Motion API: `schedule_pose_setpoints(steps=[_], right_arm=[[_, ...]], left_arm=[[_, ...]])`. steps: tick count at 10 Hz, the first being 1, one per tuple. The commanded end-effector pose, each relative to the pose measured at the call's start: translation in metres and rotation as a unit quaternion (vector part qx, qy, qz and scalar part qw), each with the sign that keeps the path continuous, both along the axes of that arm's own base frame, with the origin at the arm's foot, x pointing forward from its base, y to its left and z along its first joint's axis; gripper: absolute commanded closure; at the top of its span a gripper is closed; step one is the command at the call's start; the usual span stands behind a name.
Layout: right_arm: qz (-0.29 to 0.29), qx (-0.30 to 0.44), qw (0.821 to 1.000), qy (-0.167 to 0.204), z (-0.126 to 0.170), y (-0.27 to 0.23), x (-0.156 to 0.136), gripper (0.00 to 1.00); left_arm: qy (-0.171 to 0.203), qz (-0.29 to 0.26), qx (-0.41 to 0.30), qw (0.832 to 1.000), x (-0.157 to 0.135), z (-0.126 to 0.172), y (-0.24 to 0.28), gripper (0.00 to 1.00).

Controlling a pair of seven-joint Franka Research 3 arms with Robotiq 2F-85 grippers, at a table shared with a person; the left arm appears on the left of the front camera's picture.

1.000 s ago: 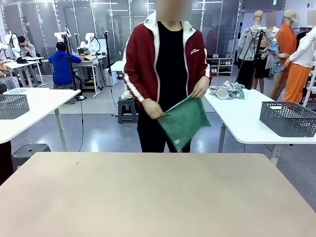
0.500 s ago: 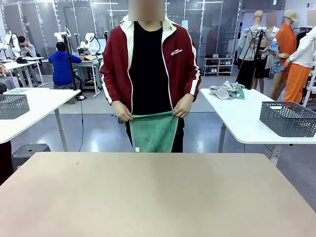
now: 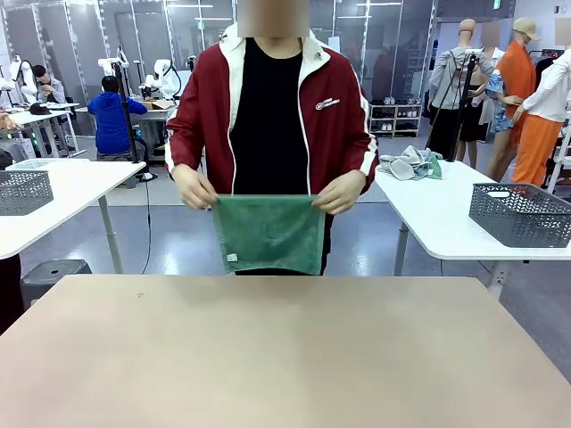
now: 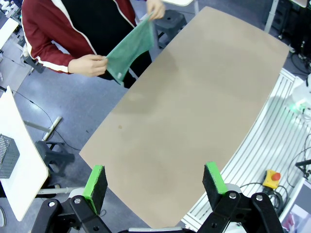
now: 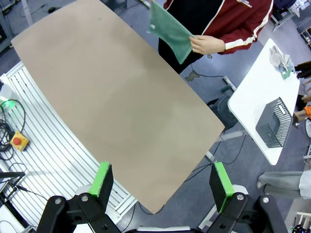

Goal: Fold the towels and place them in the basket.
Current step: When a person lays out a Towel with hook on the table, fold it in half twice.

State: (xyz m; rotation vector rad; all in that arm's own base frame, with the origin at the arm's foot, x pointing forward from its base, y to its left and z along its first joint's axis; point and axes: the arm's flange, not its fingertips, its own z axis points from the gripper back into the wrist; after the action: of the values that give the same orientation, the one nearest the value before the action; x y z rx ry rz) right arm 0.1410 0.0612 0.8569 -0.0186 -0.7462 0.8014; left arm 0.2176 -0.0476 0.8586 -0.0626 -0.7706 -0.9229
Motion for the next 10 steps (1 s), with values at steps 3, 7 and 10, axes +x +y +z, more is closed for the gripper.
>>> schedule_pose_setpoints(steps=[3, 7, 10], right_arm=[[0.001, 0.0, 1.0, -0.002, 0.0005, -0.0008, -0.0018, 0.0], [0.001, 0.0, 1.0, -0.002, 0.0005, -0.0008, -0.0018, 0.0], [0.001, 0.0, 1.0, -0.002, 0.0005, -0.0008, -0.0018, 0.0]], left_arm=[[-0.002, 0.0, -0.002, 1.0, -0.0016, -0.0005, 0.0012, 0.0], [-0.002, 0.0, -0.002, 1.0, -0.0016, -0.0005, 0.0012, 0.0], [-0.002, 0.0, -0.002, 1.0, -0.0016, -0.0005, 0.0012, 0.0]])
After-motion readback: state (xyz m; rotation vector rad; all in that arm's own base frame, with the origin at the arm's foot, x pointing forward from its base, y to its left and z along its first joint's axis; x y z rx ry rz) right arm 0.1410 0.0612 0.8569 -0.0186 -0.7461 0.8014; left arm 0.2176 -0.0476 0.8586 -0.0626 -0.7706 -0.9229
